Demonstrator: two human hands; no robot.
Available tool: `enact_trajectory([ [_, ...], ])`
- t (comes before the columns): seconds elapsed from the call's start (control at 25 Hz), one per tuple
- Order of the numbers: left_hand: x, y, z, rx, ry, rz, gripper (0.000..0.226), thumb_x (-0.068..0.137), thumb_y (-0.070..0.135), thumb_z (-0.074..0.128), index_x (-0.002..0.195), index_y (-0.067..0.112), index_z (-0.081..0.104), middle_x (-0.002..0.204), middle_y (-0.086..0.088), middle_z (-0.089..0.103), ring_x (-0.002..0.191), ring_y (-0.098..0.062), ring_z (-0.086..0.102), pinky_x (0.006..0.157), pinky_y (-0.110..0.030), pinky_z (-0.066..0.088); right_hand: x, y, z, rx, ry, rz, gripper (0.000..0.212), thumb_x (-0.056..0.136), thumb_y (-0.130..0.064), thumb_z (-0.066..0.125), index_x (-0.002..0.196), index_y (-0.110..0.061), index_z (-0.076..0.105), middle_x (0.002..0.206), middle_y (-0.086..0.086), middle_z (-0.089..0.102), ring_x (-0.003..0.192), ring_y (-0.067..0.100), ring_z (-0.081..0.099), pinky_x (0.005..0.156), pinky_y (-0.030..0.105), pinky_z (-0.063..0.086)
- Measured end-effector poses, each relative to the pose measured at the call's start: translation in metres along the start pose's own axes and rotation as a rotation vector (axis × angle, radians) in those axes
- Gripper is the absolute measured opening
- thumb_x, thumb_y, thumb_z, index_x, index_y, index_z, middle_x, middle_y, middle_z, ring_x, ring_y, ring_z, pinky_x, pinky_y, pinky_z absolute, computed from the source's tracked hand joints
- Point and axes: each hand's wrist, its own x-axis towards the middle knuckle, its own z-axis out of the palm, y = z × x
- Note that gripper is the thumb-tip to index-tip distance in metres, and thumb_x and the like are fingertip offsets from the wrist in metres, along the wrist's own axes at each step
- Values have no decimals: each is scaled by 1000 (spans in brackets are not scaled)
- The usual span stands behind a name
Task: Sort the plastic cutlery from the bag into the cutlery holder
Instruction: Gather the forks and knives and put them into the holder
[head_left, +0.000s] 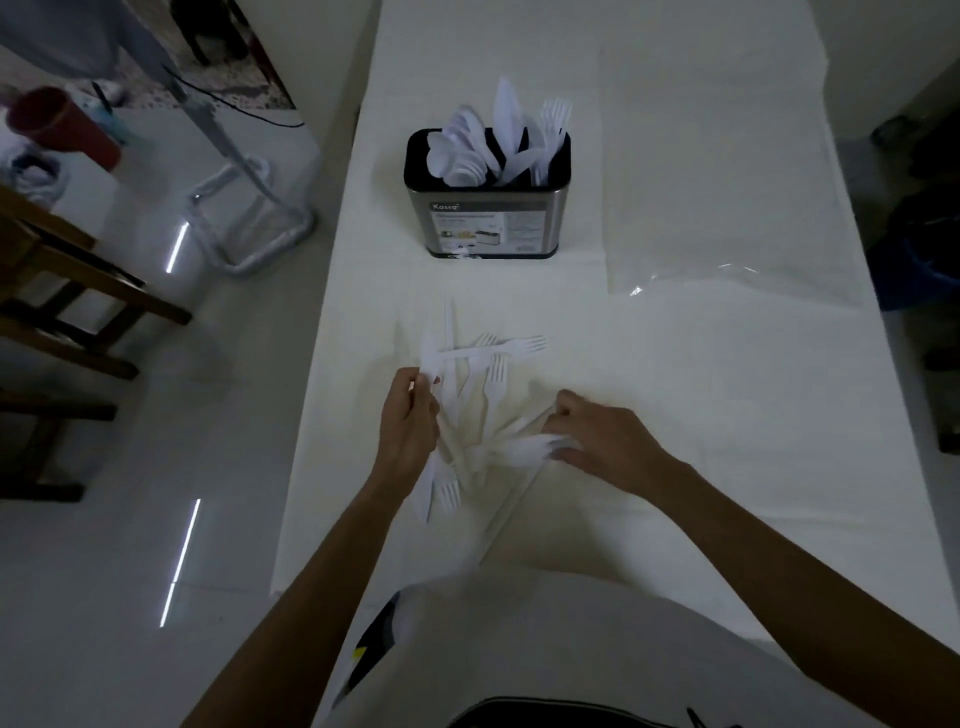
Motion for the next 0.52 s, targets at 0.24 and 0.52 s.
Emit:
enact_trajectory([
  [0.24, -9, 26, 11, -151, -129, -117, 15, 93, 8, 52, 83, 9, 64, 80, -8, 63, 77, -18, 61, 67, -23, 55, -19, 11, -6, 364, 185, 284, 17, 98, -29, 41, 94, -13, 42, 80, 7, 61, 66, 23, 56, 58, 37, 43],
  [0.52, -25, 42, 35, -99, -361, -42, 12, 79, -2, 69, 73, 6, 63, 75, -13, 69, 63, -13, 68, 59, -21, 53, -29, -28, 2, 1148, 205, 497, 18, 102, -17, 31, 95, -8, 45, 81, 9, 66, 60, 14, 64, 55, 28, 49],
])
